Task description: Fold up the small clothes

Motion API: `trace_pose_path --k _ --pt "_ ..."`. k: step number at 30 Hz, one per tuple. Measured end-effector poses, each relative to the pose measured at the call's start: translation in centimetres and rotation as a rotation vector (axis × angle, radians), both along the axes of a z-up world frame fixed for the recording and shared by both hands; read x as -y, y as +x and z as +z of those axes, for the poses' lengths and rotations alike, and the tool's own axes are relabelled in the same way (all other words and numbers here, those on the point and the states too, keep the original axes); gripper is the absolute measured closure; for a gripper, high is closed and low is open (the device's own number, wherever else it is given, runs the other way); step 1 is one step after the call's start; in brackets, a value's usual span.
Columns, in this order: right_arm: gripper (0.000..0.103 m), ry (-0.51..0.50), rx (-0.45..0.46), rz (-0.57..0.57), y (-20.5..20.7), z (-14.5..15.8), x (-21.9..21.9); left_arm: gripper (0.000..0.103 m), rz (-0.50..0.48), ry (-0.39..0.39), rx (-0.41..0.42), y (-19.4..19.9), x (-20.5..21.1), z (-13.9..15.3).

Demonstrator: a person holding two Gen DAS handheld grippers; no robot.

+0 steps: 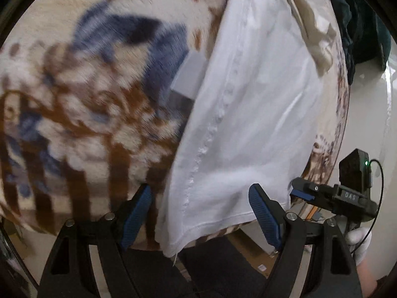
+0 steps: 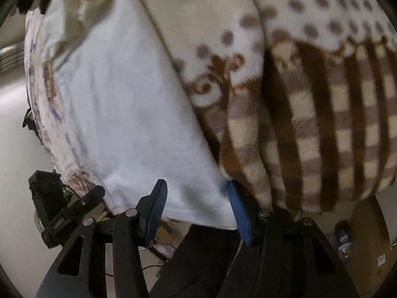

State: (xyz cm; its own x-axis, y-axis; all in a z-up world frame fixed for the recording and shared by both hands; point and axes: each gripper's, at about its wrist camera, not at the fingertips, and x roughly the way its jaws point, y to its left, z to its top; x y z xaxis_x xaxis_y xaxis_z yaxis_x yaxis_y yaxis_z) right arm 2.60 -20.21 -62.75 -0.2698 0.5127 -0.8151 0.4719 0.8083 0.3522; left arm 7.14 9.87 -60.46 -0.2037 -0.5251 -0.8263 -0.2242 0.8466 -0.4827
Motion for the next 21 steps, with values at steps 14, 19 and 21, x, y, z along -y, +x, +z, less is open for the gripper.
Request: trace_pose_path --k 14,19,21 --pt "0.058 0.085 -0.002 -0.057 -1.5 -1.8 0.2 0.074 0.016 -0.01 0.055 -2.6 3.2 0.4" --pt "0.092 0.113 0.009 -0.061 -2.4 -0.9 0.6 0.096 0.128 -0.056 0.047 -3.8 3.1 1.2" --pt "0.096 0.131 0.008 -0.09 -2.7 -0.5 0.9 0.096 0.154 -0.077 0.049 -3.9 2.7 1.9"
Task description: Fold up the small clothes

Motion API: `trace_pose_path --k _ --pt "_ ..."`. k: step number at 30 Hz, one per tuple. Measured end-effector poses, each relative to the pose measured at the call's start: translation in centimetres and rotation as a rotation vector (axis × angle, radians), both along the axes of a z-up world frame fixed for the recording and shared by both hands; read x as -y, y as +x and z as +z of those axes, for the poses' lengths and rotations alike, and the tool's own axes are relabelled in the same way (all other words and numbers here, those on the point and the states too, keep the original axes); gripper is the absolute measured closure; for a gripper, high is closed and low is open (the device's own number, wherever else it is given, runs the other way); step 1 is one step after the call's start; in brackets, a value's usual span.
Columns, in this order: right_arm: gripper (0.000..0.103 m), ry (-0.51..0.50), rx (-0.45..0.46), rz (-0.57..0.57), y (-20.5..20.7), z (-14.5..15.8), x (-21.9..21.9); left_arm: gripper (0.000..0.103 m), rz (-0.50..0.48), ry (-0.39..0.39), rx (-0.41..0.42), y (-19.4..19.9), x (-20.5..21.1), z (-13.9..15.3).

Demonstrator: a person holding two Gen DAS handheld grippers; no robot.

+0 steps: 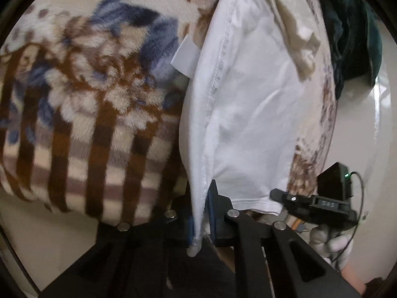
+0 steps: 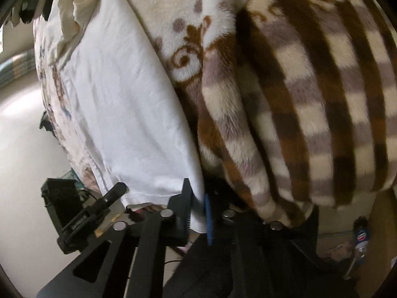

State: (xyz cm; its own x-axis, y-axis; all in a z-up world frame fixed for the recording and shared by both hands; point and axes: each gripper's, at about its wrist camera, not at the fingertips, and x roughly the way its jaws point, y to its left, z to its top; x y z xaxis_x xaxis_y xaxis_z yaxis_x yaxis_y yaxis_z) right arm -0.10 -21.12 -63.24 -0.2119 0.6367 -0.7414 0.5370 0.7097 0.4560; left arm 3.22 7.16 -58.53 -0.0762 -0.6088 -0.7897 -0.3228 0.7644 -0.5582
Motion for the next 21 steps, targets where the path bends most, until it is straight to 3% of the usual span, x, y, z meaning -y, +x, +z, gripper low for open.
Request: trace_pose_path --k 8,12,17,21 --pt "0.099 0.105 0.053 -0.104 0.9 4.3 1.1 0.096 0.119 -0.109 0.042 2.9 -1.9 4.8" --pt "0.099 0.149 0.101 -0.185 3.8 7.0 2.2 0.096 0.184 -0.191 0.098 9.4 -3.0 6.7" --pt "0.099 0.161 0.241 -0.212 13.0 10.2 3.4 0.096 0.22 -0.229 0.202 19.9 -3.6 7.7" --pt "0.099 0.118 0.341 -0.242 21.6 10.6 4.4 0.096 0.264 -0.25 0.228 28.0 -4.0 5.7"
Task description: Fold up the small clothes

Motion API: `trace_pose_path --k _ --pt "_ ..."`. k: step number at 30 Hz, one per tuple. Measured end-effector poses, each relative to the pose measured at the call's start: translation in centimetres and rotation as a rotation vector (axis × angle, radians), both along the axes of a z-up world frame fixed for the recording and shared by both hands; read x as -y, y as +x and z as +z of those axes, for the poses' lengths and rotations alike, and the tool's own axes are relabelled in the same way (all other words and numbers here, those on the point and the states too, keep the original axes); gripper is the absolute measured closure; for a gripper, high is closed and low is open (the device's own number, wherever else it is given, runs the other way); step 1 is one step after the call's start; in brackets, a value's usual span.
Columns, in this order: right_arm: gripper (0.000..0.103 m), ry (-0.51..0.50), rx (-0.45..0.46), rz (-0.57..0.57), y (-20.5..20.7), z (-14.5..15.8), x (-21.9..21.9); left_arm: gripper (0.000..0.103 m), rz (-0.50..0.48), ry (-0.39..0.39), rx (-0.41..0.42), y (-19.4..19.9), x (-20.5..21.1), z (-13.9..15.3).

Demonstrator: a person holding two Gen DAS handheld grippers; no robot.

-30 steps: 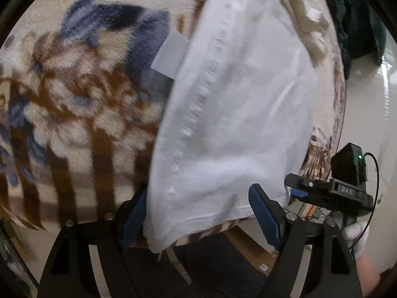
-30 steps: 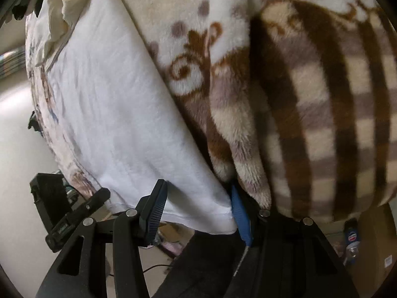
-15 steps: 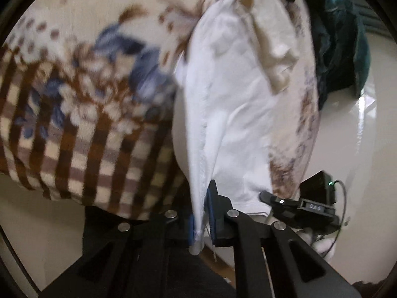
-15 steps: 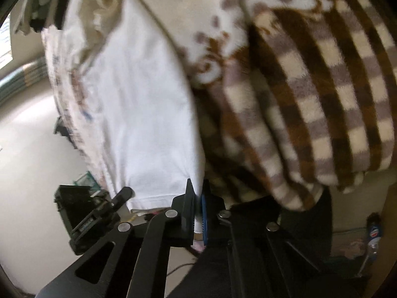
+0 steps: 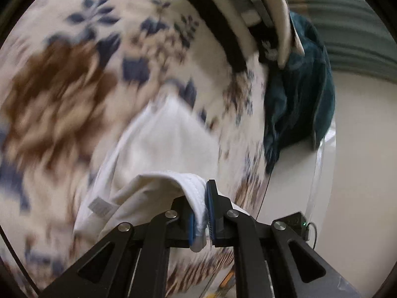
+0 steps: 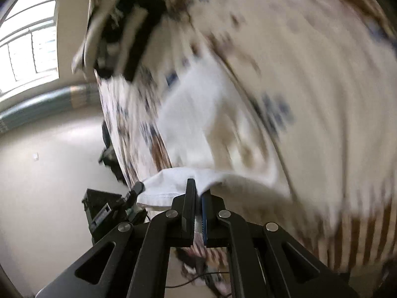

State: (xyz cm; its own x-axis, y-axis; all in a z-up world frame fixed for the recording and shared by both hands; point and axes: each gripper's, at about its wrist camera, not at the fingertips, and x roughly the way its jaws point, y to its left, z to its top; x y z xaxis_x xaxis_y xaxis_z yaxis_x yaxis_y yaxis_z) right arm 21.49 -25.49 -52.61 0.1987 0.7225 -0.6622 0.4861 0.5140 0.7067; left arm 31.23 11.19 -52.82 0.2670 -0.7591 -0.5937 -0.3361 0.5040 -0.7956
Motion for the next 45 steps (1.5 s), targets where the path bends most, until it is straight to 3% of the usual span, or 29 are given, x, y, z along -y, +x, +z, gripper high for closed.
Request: trace_pose_path --k 2,4,6,7,9,10,11,14,18,24,26,29,32,33,34,35,37,39,45 --pt "0.099 0.002 0.016 -0.046 4.3 -0.9 0.7 0.096 -0.008 0.01 -0.01 3.1 -0.3 -1.3" --pt "0.099 0.007 0.025 -0.079 8.0 -1.8 1.0 0.088 0.005 0.014 -0.025 5.7 -0.8 -2.4" --pt "0.098 0.058 0.001 -0.137 11.1 -3.7 1.5 0.042 0.026 0.003 -0.034 7.2 -1.5 -2.7" --pt "0.094 0.067 -0.015 -0.148 12.0 -4.1 1.8 0.036 0.042 -0.002 -0.013 7.3 -2.0 -2.4" --pt "0.071 0.091 0.011 -0.181 12.8 -3.9 2.5 0.036 0.052 0.008 0.025 7.4 -3.0 -1.5" --pt "0.051 0.085 0.035 -0.187 12.7 -3.6 2.9 0.036 0.042 0.035 0.033 7.7 -3.1 -1.3" --pt "0.042 0.056 0.058 -0.178 12.5 -2.9 3.1 0.036 0.026 0.073 0.045 7.7 -3.1 -1.1" --pt "0.041 -0.073 0.076 -0.079 12.4 -1.8 3.0 0.036 -0.087 0.215 0.06 8.1 -2.1 -1.4" --pt "0.041 -0.204 0.034 0.045 12.3 -3.0 2.0 0.036 -0.214 0.356 0.055 7.6 -0.9 -2.6" --pt "0.041 -0.287 0.031 0.141 9.6 -3.1 0.4 0.036 -0.26 0.43 0.066 -0.6 -2.5 -2.2" --pt "0.041 -0.293 0.017 0.153 6.7 -3.1 0.2 0.038 -0.259 0.435 0.063 -3.4 -2.7 -2.5" --pt "0.041 -0.278 -0.021 0.129 2.9 -3.9 0.2 0.051 -0.248 0.411 0.082 -6.2 -2.9 -2.9" --pt "0.041 -0.272 -0.04 0.083 -0.2 -4.6 0.0 0.051 -0.248 0.384 0.07 -7.0 -2.6 -3.8" --pt "0.041 -0.247 -0.052 0.061 -1.0 -5.1 -0.2 0.058 -0.262 0.407 0.068 -7.0 -2.2 -4.2" --pt "0.041 -0.228 -0.061 0.053 -1.4 -5.6 -0.3 0.076 -0.263 0.402 0.078 -6.8 -1.7 -4.4" --pt "0.041 -0.213 -0.074 0.048 -1.7 -6.2 -0.6 0.101 -0.267 0.397 0.078 -6.8 -1.4 -4.6" --pt "0.044 -0.2 -0.093 0.042 -2.2 -7.3 -1.2 0.101 -0.274 0.42 0.106 -6.9 -1.0 -4.1" --pt "0.086 -0.207 -0.096 0.034 -2.4 -7.7 -1.5 0.101 -0.269 0.42 0.141 -7.1 -1.2 -2.9" --pt "0.092 -0.305 -0.077 0.02 -2.4 -6.2 -1.7 0.103 -0.278 0.458 0.115 -7.5 -3.5 -2.6"
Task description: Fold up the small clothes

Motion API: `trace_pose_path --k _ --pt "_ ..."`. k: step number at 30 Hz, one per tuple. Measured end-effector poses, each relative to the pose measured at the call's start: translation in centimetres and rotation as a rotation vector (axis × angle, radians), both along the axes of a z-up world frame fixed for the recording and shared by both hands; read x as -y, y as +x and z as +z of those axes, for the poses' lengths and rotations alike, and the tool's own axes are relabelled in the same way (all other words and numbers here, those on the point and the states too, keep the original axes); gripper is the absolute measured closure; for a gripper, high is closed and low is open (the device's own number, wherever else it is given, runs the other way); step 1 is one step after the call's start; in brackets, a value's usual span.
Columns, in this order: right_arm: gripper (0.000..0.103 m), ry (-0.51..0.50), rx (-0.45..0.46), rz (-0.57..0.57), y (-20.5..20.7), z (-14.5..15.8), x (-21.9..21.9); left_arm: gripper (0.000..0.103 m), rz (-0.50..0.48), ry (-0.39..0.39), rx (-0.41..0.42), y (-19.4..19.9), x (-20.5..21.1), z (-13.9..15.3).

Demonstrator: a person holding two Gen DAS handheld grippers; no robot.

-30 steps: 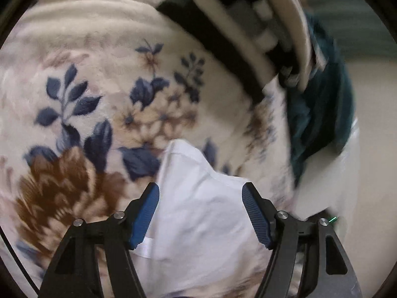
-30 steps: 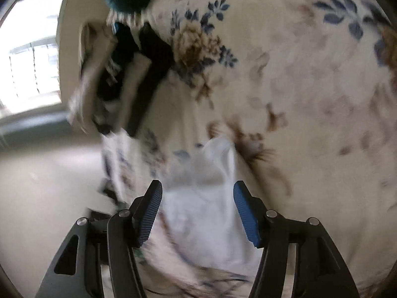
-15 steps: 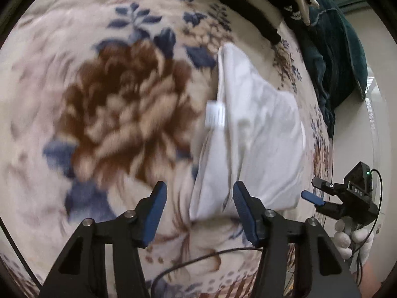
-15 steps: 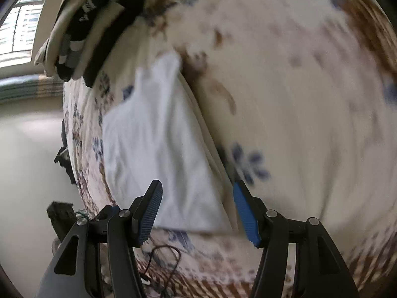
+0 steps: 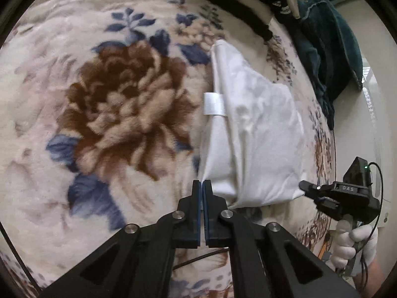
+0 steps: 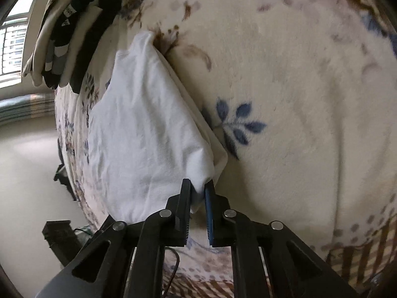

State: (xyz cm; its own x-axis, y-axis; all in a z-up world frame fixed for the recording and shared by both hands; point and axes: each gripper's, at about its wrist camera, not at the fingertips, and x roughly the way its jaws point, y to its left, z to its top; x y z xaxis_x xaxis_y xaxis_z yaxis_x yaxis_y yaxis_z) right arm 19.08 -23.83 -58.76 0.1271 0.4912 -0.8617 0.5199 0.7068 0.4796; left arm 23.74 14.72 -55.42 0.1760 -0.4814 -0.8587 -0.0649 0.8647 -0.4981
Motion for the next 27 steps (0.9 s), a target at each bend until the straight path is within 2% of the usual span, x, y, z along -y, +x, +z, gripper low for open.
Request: trace_pose_path --k 2,3,5,7,8,9,10,11,12,14,15,16,17,20,23,25,26,27 --pt "0.094 -0.025 -0.009 0.0 0.2 0.5 0.0 0.103 0.012 0.033 -0.017 0.0 -1.0 -0.6" --pt "0.094 -0.055 -0.013 0.001 0.2 0.7 0.2 0.103 0.015 0.024 -0.04 0.1 -1.4 -0.9" --pt "0.096 -0.105 -0.028 0.035 0.8 0.9 0.0 0.101 0.039 -0.013 -0.046 0.4 -1.7 -0.8" --pt "0.096 -0.071 -0.053 0.084 1.4 0.6 -0.2 0.097 0.046 -0.084 -0.045 0.8 -1.6 -0.1" --pt "0.095 -0.052 -0.057 0.092 1.6 0.7 -0.1 0.09 0.046 -0.132 -0.049 1.0 -1.1 0.3" --pt "0.095 -0.041 -0.052 0.103 2.0 1.0 0.1 0.076 0.046 -0.151 -0.045 1.2 -0.6 0.6" --pt "0.094 -0.037 -0.043 0.109 2.2 1.3 0.2 0.067 0.037 -0.17 -0.038 1.3 0.3 0.8" --pt "0.091 -0.04 -0.026 0.111 2.4 1.8 0.4 0.048 0.014 -0.183 -0.038 1.4 1.4 0.8" --pt "0.089 -0.045 -0.018 0.107 2.6 2.1 0.5 0.044 -0.005 -0.169 -0.045 1.7 2.4 0.5" --pt "0.082 -0.046 -0.012 0.089 2.8 2.6 1.0 0.044 -0.049 -0.14 -0.063 2.1 4.5 -0.6" --pt "0.082 -0.043 -0.014 0.08 3.0 2.7 1.0 0.05 -0.049 -0.114 -0.067 2.2 5.3 -1.3" --pt "0.082 -0.045 -0.012 0.077 3.2 2.8 1.1 0.067 -0.03 -0.118 -0.056 2.1 5.4 -1.5" --pt "0.082 -0.046 -0.008 0.077 3.3 2.9 1.0 0.098 -0.009 -0.123 -0.057 2.1 5.2 -1.7" --pt "0.082 -0.046 0.006 0.078 3.8 3.3 0.9 0.099 0.07 -0.18 -0.047 1.5 3.3 -1.0" --pt "0.082 -0.053 0.028 0.09 4.0 3.5 1.0 0.095 0.115 -0.234 -0.091 0.6 1.5 -1.2" --pt "0.083 -0.048 0.025 0.094 4.2 3.1 1.1 0.078 0.138 -0.252 -0.135 0.4 0.5 -1.5" --pt "0.082 -0.039 0.018 0.092 4.2 2.8 1.3 0.05 0.145 -0.256 -0.156 0.4 0.3 -1.6" --pt "0.082 -0.025 0.008 0.086 4.2 2.4 1.6 0.033 0.151 -0.25 -0.158 0.5 0.1 -1.5"
